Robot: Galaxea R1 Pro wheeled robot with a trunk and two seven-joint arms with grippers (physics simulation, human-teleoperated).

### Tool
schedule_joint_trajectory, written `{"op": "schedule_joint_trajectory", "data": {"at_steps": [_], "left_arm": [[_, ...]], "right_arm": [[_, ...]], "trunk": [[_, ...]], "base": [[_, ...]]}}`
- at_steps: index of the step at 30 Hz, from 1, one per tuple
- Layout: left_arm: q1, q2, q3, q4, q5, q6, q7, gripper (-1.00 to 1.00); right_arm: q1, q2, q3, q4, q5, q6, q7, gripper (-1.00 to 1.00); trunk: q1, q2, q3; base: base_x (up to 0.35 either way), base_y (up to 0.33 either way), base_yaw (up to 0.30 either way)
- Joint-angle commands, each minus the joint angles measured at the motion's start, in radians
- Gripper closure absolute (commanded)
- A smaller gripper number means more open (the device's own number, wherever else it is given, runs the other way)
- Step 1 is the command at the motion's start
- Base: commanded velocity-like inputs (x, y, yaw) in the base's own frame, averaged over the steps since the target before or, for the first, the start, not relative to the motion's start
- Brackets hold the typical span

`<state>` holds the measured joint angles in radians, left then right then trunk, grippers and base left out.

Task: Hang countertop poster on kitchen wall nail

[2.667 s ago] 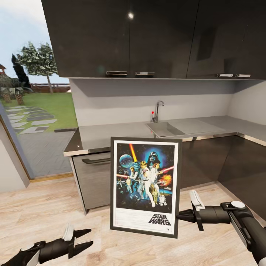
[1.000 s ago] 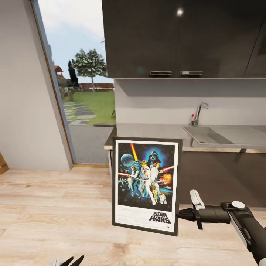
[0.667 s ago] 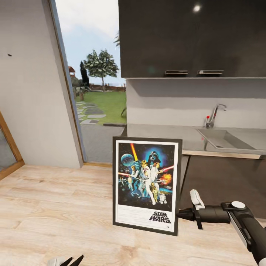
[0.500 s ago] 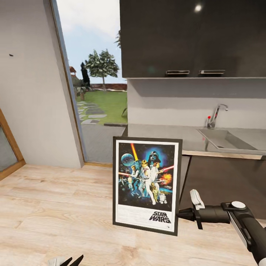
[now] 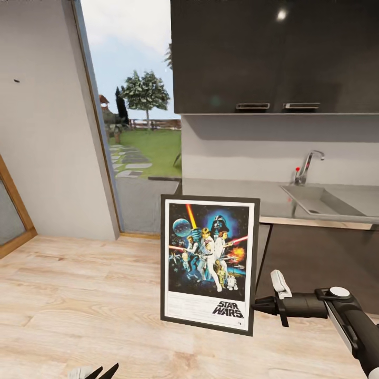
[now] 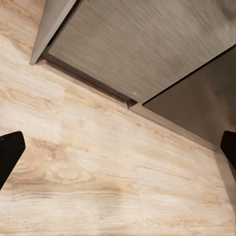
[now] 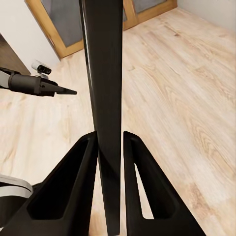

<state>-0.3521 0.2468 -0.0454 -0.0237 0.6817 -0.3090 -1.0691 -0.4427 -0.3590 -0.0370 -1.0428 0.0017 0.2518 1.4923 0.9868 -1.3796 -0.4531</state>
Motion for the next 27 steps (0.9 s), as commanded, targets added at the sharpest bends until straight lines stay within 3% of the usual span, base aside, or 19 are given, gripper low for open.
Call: {"op": "schedule_joint_trajectory", "data": {"at_steps": [1, 18, 27], "left_arm": [[-0.001, 0.0, -0.005, 0.001, 0.004, -0.006, -0.002, -1.0], [-0.001, -0.001, -0.007, 0.001, 0.004, -0.006, 0.0, -1.0], [-0.001, -0.001, -0.007, 0.001, 0.003, -0.006, 0.053, -1.0]], "right_arm": [[-0.001, 0.0, -0.001, 0.0, 0.0, 0.014, 0.006, 1.0], [-0.001, 0.0, -0.007, 0.0, -0.002, 0.015, 0.006, 1.0], [0.001, 0.001, -0.026, 0.0, -0.003, 0.014, 0.008, 1.0]], "trunk": [[-0.004, 0.007, 0.002], [-0.069, 0.126, 0.055], [-0.104, 0.189, 0.084]], "base": [[0.0, 0.0, 0.0], [0.0, 0.0, 0.0], [0.0, 0.0, 0.0]]}}
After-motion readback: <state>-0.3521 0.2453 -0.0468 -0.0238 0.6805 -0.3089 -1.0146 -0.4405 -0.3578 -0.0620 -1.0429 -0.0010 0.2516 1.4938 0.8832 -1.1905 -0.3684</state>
